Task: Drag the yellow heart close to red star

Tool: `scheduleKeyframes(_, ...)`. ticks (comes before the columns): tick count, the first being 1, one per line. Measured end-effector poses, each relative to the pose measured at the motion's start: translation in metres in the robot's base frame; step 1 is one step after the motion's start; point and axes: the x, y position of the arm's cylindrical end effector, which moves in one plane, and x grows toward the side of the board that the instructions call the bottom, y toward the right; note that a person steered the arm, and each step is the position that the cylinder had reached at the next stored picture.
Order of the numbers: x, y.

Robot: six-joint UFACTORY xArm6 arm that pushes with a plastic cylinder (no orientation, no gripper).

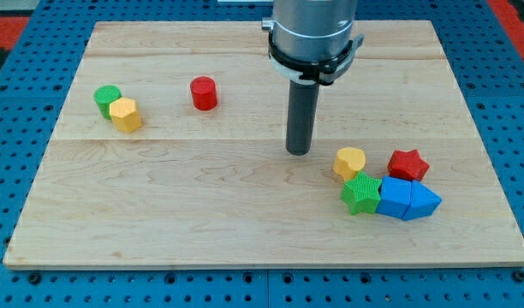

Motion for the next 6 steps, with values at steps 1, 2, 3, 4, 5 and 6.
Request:
scheduleKeyframes(1,0.014,0.062)
scheduleKeyframes(2,0.006,0.017)
scheduleKeyframes(3,-0.001,-0.071)
scheduleKeyframes(4,-0.003,-0.156)
scheduleKeyframes(5,-0.024,-0.235)
scheduleKeyframes(6,-0.045,-0.274)
